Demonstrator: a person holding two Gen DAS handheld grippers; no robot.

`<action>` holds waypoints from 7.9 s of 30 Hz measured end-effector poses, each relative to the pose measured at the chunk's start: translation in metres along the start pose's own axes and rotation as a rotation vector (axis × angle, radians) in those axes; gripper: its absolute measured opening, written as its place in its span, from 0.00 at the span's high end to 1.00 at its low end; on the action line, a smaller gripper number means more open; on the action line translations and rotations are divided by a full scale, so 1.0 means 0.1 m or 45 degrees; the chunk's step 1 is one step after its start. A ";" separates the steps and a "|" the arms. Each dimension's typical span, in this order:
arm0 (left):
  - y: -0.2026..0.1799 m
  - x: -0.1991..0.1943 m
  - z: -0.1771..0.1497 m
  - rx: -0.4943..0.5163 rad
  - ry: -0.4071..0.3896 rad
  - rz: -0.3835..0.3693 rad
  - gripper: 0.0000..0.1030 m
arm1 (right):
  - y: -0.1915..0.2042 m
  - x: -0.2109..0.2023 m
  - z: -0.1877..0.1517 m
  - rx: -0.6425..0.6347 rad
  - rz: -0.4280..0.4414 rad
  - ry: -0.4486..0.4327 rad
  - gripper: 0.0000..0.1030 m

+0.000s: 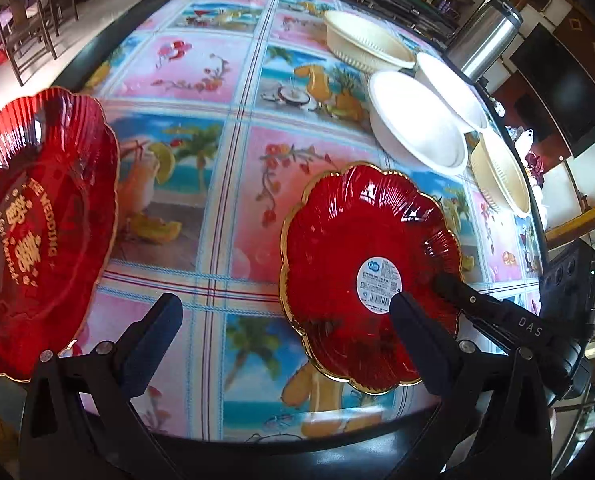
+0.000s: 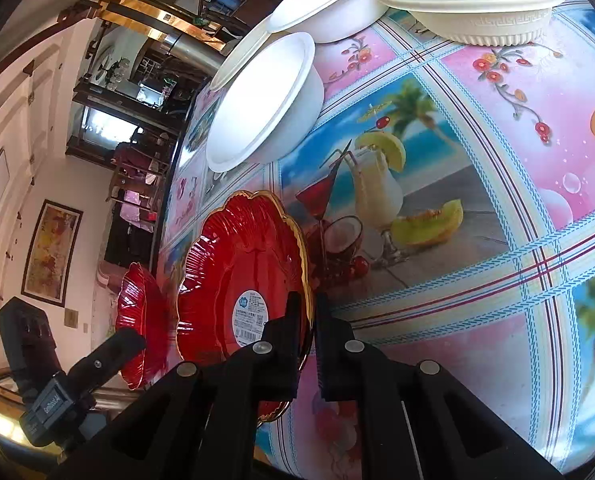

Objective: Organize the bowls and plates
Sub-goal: 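Lift the small red plate and stack it onto the large red wedding plate, then lower the stacked red plates onto the table and open the right gripper, then move the right gripper to the flat white plate and grasp its rim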

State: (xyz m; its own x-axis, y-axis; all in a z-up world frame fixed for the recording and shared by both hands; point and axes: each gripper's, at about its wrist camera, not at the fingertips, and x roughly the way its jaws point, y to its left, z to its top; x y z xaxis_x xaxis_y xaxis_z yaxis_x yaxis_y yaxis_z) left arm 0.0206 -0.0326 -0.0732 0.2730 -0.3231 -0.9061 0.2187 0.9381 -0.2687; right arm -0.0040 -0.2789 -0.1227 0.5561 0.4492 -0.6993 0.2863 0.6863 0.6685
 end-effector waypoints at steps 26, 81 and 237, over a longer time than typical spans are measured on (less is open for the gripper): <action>-0.17 0.11 -0.15 0.148 -0.231 0.164 0.88 | -0.15 -0.03 -0.02 0.011 0.037 -0.009 0.94; 0.37 -1.12 -0.14 0.099 -0.532 0.250 0.90 | 0.78 -0.18 -0.03 -0.172 0.121 -0.071 0.94; -0.81 0.68 1.24 -0.097 -0.145 -0.082 0.94 | -0.13 -0.07 1.37 -0.139 -0.045 -0.193 0.92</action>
State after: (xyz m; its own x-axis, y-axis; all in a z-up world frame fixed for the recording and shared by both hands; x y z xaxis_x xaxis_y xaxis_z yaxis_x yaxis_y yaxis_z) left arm 0.1375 -0.1460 -0.0725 0.3663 -0.3912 -0.8443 0.1690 0.9202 -0.3530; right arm 0.0948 -0.3694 -0.0917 0.6608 0.3381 -0.6701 0.2261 0.7617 0.6072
